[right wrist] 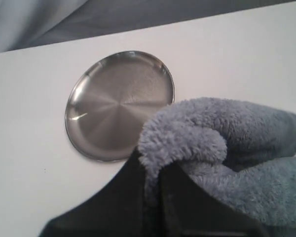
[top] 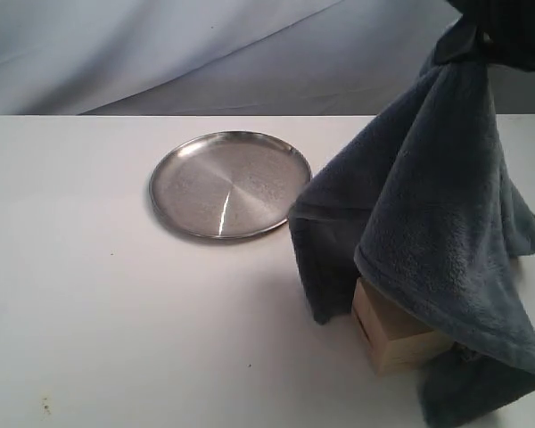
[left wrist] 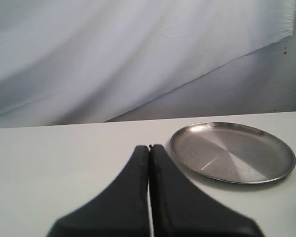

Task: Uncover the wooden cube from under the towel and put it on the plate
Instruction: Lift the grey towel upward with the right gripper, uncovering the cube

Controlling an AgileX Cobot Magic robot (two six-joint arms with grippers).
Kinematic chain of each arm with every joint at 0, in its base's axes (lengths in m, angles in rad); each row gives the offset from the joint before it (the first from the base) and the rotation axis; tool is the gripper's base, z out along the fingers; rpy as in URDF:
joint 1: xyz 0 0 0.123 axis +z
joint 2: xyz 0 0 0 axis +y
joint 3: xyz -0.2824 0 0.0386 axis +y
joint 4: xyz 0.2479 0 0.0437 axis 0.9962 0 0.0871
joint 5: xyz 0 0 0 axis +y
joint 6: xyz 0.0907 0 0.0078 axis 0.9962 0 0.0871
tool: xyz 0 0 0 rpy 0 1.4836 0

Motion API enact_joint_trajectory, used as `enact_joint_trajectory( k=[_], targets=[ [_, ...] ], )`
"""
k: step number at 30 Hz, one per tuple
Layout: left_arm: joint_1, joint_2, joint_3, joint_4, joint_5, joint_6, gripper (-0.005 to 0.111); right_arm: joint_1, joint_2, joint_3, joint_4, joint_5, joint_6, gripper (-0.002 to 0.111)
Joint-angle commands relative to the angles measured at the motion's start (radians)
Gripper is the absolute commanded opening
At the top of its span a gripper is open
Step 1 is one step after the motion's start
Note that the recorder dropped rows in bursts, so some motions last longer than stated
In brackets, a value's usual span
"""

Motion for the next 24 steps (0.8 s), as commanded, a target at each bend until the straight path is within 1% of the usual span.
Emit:
enact_joint_trajectory(
  k=[1,7,13,17,21,24],
  targets=[
    [-0.005,-0.004,0.004,-0.002,0.000,-0.003,0.000,0.003,0.010,-0.049,-0.069,0.017,0.005,0.000],
    [-0.005,-0.004,0.004,-0.002,0.000,-0.003,0.000,0.003,0.057,-0.090,-0.121,0.043,0.023,0.000],
    [-0.005,-0.004,0.004,-0.002,0.000,-0.003,0.000,0.001,0.082,-0.089,-0.339,0.061,0.165,0.000],
    [-0.005,-0.004,0.004,-0.002,0.000,-0.003,0.000,0.001,0.108,-0.089,-0.414,0.048,0.172,0.000],
    [-0.005,-0.004,0.004,-0.002,0.000,-0.003,0.000,0.001,0.158,-0.089,-0.498,0.037,0.221,0.000],
    [-0.005,-0.004,0.004,-0.002,0.000,-0.003,0.000,0.001,0.205,-0.089,-0.552,-0.012,0.249,0.000]
  ],
)
